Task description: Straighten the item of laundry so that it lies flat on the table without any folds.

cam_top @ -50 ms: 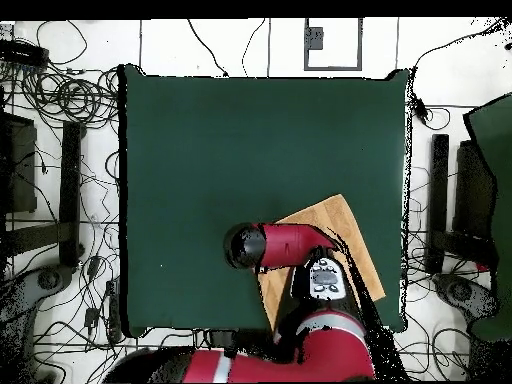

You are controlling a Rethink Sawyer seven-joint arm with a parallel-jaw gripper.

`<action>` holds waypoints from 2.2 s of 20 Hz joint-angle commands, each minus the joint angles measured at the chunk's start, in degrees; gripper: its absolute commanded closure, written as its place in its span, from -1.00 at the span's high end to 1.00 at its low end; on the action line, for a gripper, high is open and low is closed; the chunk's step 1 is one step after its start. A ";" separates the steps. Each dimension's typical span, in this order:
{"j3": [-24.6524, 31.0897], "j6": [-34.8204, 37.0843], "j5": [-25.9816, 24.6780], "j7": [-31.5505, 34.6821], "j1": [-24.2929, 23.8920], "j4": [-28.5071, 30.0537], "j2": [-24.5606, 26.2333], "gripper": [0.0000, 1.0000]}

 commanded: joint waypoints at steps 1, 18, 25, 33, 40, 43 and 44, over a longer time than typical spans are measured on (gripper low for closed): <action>0.13 8.08 3.79 5.95 5.19 -6.55 4.25 -1.00; -2.80 26.64 3.35 2.82 9.43 -12.21 9.67 -1.00; -2.87 33.49 2.61 2.62 9.80 -15.98 11.38 -1.00; -1.91 31.99 2.60 3.13 9.46 -15.40 11.14 1.00; -1.82 30.72 3.45 4.46 9.84 -14.67 11.09 1.00; -1.64 30.59 3.69 4.53 9.82 -14.64 11.03 1.00; -1.84 30.71 3.44 4.36 9.74 -14.87 11.01 1.00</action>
